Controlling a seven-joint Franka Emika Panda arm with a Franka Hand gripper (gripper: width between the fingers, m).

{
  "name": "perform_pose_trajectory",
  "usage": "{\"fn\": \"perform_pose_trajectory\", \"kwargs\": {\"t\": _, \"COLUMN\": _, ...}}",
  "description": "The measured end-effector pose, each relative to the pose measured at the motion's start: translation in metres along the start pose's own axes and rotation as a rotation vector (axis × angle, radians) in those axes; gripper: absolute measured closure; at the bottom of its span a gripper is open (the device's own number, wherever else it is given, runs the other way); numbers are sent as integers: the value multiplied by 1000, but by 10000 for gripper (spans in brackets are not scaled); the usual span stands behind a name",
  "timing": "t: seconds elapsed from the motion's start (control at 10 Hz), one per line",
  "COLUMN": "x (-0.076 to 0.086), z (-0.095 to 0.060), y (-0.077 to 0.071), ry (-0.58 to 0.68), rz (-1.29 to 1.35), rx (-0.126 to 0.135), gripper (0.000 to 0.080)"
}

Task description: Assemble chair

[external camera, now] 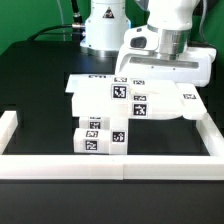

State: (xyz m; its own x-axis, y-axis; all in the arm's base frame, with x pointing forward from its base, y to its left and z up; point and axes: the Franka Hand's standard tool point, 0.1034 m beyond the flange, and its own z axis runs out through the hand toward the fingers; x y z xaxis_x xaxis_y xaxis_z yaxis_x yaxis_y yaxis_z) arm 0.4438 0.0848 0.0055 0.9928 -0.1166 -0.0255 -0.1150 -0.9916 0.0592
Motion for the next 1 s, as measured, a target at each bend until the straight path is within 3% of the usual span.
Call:
{"fn": "perform_pose_trajectory", "kwargs": {"t": 0.2, "x": 0, "z": 0, "y": 0, "ry": 0, "rz": 0, "rx": 0, "gripper": 422}}
{"fn": "perform_pose_trajectory", "kwargs": {"t": 0.3, "x": 0, "z": 0, "y": 0, "ry": 0, "rz": -1, "rx": 0, "gripper": 422}}
{"fn": "perform_pose_trajectory", "kwargs": {"t": 0.4, "x": 0, "z": 0, "y": 0, "ry": 0, "rz": -1, "rx": 0, "gripper": 515}}
{"fn": "perform_pose_trajectory", "kwargs": {"t": 1.0, "x": 1, "z": -1, "y": 1, "ry": 2, "rz": -6, "rx": 0, "gripper": 515}}
